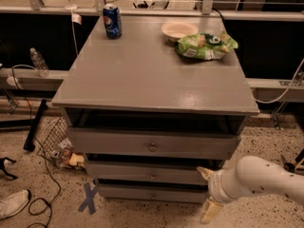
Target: Open middle drawer
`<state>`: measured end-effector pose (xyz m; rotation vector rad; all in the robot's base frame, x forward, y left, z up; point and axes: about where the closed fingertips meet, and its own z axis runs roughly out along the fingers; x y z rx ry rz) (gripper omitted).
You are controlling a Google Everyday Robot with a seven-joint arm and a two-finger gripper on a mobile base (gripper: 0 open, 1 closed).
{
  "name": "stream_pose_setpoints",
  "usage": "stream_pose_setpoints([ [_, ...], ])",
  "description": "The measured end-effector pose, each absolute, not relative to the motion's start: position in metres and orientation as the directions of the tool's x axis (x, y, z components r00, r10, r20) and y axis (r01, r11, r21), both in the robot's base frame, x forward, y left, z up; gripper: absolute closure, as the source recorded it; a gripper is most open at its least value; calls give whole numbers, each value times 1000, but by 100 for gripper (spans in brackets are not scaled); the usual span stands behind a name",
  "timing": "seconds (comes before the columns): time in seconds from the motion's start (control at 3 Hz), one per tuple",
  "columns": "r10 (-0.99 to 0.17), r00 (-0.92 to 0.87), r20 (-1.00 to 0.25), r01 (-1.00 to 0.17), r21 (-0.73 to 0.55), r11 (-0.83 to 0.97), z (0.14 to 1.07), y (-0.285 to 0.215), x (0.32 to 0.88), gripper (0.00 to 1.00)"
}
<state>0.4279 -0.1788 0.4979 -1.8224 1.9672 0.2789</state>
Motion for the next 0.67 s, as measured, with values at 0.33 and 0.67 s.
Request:
stream_pose_setpoints([
  [0.33,-903,-11,-430,-983,-160,88,469,-165,439,0],
  [0.67,-914,-31,-406,-970,-207,125,454,-159,446,0],
])
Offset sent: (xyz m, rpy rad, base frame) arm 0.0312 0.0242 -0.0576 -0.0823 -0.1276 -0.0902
